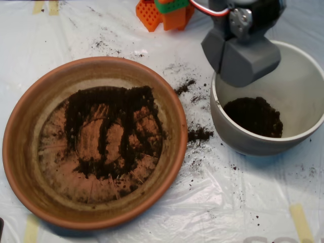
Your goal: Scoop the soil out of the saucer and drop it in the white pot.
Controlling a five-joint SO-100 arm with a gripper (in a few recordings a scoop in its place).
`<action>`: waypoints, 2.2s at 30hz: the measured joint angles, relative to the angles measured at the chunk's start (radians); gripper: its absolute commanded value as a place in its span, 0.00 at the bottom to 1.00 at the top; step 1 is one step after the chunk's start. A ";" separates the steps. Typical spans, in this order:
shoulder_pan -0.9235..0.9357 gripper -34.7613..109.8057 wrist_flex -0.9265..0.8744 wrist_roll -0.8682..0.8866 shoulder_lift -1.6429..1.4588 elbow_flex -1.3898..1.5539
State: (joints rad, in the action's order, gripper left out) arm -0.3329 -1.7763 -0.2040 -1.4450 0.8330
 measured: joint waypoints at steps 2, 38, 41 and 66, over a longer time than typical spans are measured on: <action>-0.038 0.42 -0.002 0.000 0.025 0.000; 0.331 0.53 -0.002 0.129 -0.048 0.034; 0.385 0.53 0.021 0.127 -0.094 0.098; 0.658 0.65 0.502 -0.009 -0.069 0.959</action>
State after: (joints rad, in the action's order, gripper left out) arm 0.3252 -1.2747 -0.2132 -1.5140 1.7917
